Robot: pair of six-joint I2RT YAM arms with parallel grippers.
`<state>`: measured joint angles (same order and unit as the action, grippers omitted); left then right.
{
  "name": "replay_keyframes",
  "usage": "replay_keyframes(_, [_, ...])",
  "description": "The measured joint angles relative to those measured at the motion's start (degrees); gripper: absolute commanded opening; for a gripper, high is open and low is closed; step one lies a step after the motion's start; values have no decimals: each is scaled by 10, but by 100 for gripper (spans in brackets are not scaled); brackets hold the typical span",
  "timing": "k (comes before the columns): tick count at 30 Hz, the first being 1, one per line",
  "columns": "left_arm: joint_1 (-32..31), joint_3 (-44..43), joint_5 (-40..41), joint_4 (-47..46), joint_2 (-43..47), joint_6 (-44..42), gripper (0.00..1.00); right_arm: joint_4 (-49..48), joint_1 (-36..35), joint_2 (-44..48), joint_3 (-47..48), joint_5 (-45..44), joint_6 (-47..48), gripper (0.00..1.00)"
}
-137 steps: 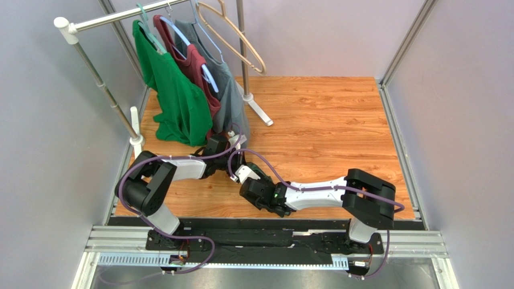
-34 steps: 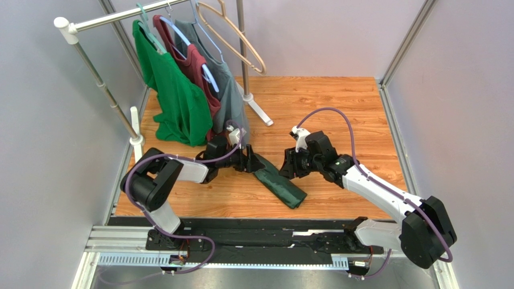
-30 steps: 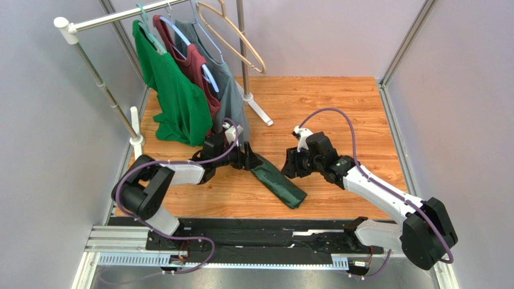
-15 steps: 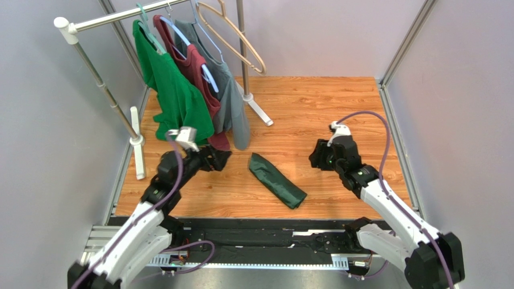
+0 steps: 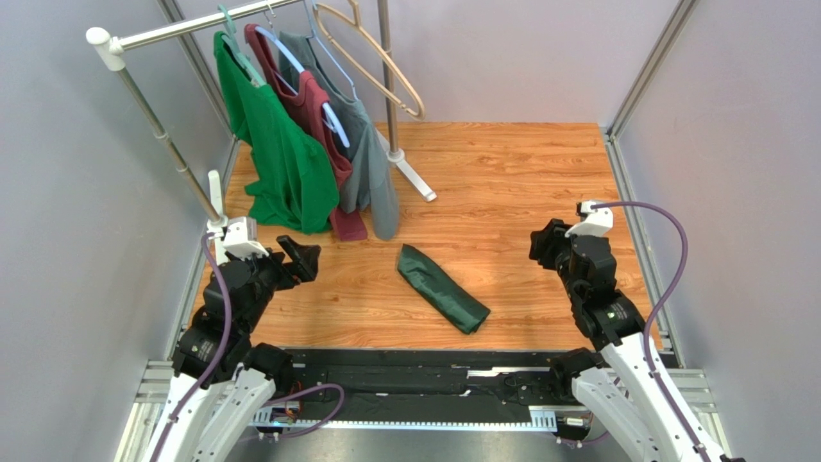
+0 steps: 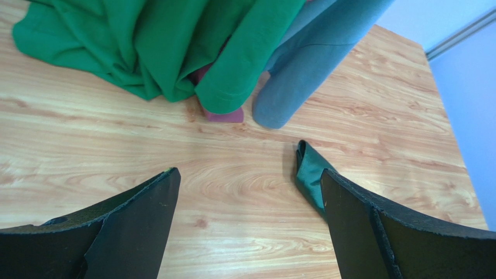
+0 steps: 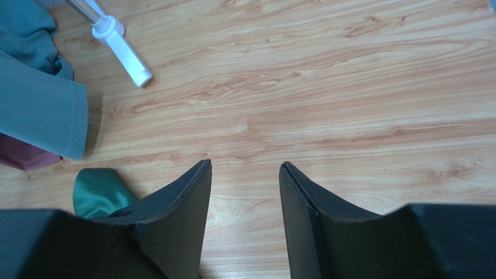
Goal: Fold the napkin, place the utensils inside, and roll it up
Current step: Roll the napkin with the utensil
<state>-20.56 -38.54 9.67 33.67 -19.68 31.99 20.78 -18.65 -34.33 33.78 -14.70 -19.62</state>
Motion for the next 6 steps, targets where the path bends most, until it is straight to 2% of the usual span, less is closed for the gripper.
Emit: replay_keyframes(6, [0,-39,20,46,-13,-13,99,5,0,36,-9,-19,2,50])
